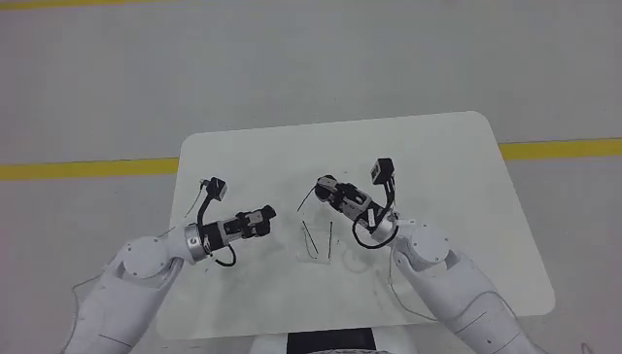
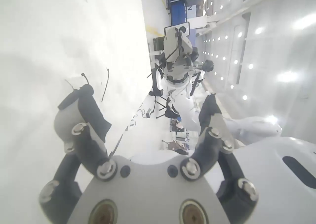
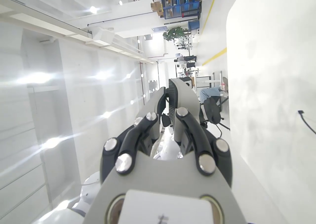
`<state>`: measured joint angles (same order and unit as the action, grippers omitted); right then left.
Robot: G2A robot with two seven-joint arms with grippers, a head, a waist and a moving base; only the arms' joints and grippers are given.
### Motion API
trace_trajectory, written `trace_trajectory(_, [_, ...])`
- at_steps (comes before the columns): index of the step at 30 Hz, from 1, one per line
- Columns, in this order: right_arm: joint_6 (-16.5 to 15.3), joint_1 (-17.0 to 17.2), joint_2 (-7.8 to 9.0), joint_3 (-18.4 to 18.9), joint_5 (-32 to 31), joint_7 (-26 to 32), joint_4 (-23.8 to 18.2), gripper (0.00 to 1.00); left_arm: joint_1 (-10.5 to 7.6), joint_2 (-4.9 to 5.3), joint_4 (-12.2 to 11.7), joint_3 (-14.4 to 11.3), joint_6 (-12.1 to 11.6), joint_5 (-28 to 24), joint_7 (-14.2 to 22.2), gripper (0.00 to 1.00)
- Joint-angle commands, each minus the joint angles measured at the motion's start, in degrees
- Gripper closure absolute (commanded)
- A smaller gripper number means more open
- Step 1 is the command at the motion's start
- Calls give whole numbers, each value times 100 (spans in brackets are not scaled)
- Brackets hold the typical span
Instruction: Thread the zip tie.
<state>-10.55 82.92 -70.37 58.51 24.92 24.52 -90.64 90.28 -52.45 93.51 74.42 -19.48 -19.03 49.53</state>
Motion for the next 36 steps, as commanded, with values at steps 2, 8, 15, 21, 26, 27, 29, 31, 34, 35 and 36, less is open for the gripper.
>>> trace_trajectory(2, [3, -1, 1, 4, 1, 7, 1, 100, -2, 3, 1, 3, 0, 0, 13, 0])
trace_trajectory(8, [-19, 37, -12, -14, 59, -97, -27, 100, -2, 3, 1, 3, 0, 0, 13, 0])
trace_trajectory(15, [-397, 105, -143, -296, 202, -719, -58, 100, 76, -144, 54, -199, 0, -496, -554, 0])
trace_trajectory(21, [-545, 34, -264, -524, 279, -1145, 86, 100, 34, -363, -312, -160, 0, -1107, -337, 0])
trace_trajectory(26, [-533, -11, -334, -656, 326, -1285, 210, 100, -66, -570, -643, -22, 0, -1431, 188, 0])
trace_trajectory(27, [-533, -11, -334, -656, 326, -1285, 210, 100, -66, -570, -643, -22, 0, -1431, 188, 0])
trace_trajectory(29, [-533, -11, -334, -656, 326, -1285, 210, 100, -66, -570, -643, -22, 0, -1431, 188, 0])
trace_trajectory(31, [-533, -11, -334, -656, 326, -1285, 210, 100, -66, -570, -643, -22, 0, -1431, 188, 0])
trace_trajectory(34, [-533, -11, -334, -656, 326, -1285, 210, 100, -66, -570, -643, -22, 0, -1431, 188, 0])
trace_trajectory(35, [-533, -11, -334, -656, 326, -1285, 210, 100, -66, -570, -643, -22, 0, -1431, 188, 0])
trace_trajectory(36, [-527, 4, -340, -660, 370, -1285, 176, 100, -70, -575, -667, -33, 16, -1406, 81, 0])
